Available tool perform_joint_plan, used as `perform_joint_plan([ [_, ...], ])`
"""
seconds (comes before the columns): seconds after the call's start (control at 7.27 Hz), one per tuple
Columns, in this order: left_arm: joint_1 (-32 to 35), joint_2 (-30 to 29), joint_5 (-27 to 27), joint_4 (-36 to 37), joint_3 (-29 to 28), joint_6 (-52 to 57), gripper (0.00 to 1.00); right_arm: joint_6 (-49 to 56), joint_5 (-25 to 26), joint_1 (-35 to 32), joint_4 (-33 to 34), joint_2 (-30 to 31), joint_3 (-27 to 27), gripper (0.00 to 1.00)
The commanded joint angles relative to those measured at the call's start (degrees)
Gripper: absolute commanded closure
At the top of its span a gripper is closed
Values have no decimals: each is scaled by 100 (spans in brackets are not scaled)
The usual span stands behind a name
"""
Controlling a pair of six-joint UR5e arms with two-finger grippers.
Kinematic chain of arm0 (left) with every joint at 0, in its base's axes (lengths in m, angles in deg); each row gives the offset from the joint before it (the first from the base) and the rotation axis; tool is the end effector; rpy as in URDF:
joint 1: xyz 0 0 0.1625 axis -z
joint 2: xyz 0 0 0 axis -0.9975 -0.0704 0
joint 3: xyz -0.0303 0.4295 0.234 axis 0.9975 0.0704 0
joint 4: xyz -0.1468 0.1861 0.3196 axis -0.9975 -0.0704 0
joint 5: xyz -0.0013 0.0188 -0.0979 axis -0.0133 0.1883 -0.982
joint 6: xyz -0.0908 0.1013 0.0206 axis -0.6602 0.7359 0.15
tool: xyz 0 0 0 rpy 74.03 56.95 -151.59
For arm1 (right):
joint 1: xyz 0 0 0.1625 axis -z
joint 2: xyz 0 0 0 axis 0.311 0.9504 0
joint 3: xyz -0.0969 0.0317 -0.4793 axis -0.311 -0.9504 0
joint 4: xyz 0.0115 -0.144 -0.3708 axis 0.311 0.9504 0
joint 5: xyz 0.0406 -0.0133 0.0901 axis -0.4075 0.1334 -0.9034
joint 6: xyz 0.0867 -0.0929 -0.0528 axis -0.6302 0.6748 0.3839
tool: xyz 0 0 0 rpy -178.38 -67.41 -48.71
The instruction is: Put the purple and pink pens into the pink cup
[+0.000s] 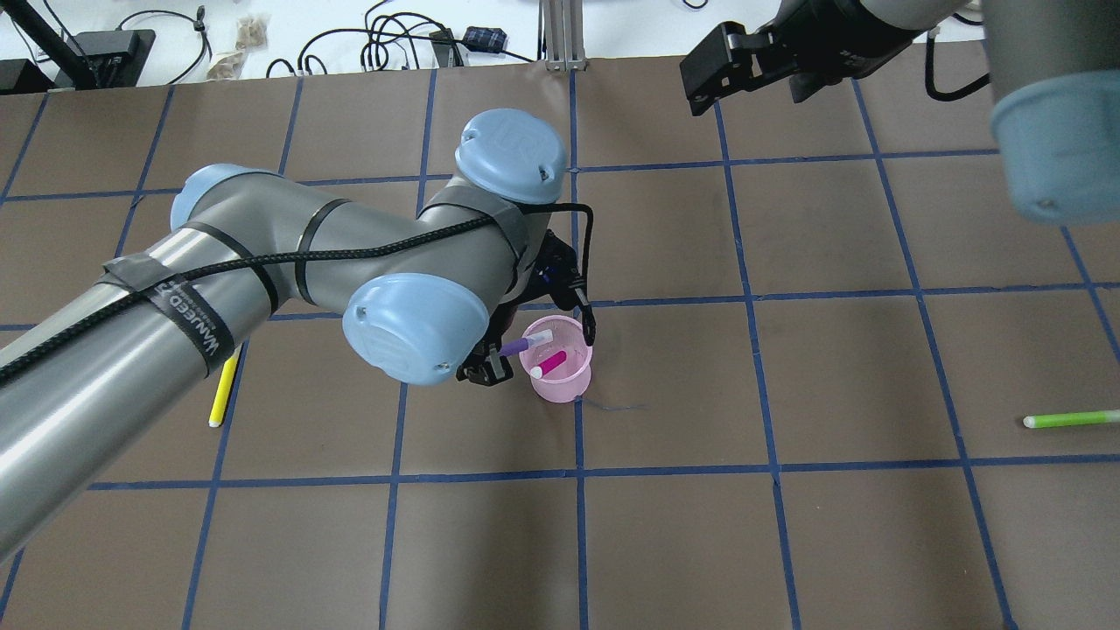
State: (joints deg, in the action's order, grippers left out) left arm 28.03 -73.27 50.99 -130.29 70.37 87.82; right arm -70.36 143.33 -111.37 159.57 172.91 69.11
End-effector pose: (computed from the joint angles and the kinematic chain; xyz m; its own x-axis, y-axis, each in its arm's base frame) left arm -0.2994 -0.4247 0.3462 -0.4602 0.8873 -0.0312 0.8296 0.4422 0.3411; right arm 0.1840 -0.4597 0.5889 -0.9653 -0.2278 -0.1274 -0.1732 0.9244 -0.3398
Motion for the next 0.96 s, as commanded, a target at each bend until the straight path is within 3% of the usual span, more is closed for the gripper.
perform_joint_plan([
  [0.0, 124, -383, 43, -19, -371, -65, 100, 167, 424, 8, -1138, 105, -248, 0],
  [0.14, 167, -463, 43, -54, -434, -73, 100, 106, 468, 0, -1461, 141, -230, 0],
  [0.28, 255, -516, 121, -63, -434, -73, 100, 123, 503, 0, -2239, 219, -213, 0],
  [0.55, 334, -648, 254, -72, -417, -282, 100, 175, 512, 26, -2274, 194, -186, 0],
  [0.69, 370, -683, 254, -98, -408, -336, 100, 176, 799, 226, -2291, 185, -169, 0],
  [0.83, 405, -692, 350, -90, -434, -328, 63, 184, 1072, 489, -2300, 194, -55, 0],
])
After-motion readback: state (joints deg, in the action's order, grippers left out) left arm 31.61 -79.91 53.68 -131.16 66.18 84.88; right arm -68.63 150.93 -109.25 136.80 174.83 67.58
